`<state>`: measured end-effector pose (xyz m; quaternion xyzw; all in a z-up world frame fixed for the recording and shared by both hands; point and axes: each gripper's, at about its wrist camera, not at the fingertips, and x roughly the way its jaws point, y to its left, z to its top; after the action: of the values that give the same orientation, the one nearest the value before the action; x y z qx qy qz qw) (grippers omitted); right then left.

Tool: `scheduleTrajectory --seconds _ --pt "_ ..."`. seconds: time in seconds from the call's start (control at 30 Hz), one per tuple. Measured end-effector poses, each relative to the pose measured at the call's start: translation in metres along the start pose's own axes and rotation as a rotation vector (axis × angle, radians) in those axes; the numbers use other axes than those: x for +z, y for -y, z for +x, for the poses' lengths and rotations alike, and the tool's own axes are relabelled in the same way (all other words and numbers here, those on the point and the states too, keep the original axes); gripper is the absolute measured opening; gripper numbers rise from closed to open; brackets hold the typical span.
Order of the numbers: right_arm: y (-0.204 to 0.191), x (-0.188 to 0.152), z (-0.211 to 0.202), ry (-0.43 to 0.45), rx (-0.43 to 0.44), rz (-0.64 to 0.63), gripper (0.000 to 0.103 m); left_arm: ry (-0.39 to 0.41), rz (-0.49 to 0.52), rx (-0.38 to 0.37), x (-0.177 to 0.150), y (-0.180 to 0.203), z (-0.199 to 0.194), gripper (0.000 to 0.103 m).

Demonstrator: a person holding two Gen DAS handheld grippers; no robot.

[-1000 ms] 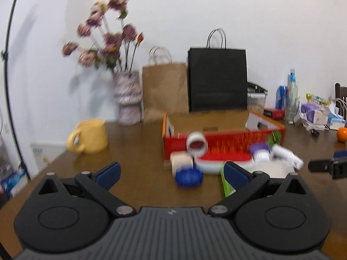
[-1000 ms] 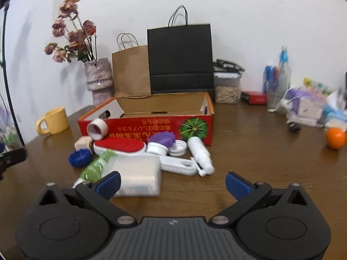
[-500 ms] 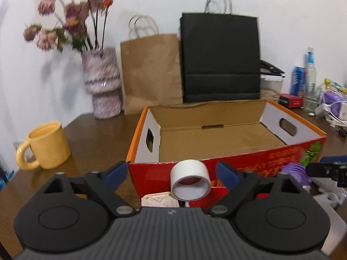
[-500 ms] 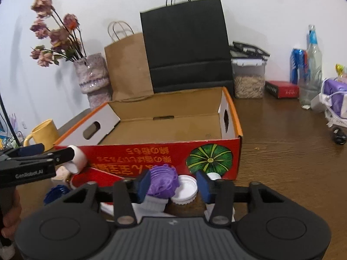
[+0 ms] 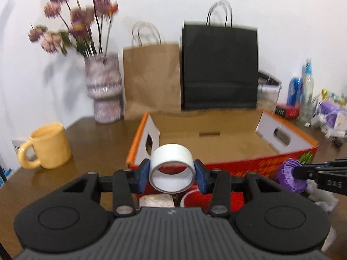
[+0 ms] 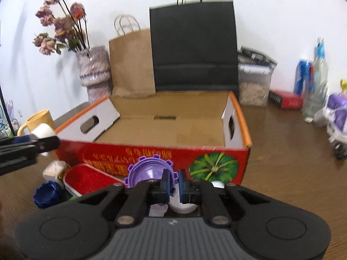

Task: Organize rigid objects
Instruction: 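Carry the tape roll and purple cap into the cardboard box and open both tools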

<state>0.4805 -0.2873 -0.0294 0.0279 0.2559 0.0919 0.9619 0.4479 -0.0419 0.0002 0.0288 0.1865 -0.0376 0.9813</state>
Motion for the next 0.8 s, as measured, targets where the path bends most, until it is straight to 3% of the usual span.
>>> scheduleTrajectory --seconds 0.27,0.5,0.6,0.8 --pt "-0.011 -0.003 -0.092 0.123 -0.051 -0.052 0.007 0.107 -0.001 0.009 -0.008 -0.007 -0.111 0.044" --pt "-0.039 -0.068 -0.186 0.133 -0.013 -0.04 0.008 0.116 -0.033 0.048 -0.051 -0.01 -0.201 0.044" --pt "-0.046 -0.098 -0.213 0.109 0.003 -0.004 0.008 0.086 -0.058 0.084 -0.07 -0.013 -0.23 0.044" --pt "-0.06 -0.139 -0.248 0.084 0.015 0.013 0.008 0.073 -0.058 0.083 -0.096 -0.013 -0.272 0.044"
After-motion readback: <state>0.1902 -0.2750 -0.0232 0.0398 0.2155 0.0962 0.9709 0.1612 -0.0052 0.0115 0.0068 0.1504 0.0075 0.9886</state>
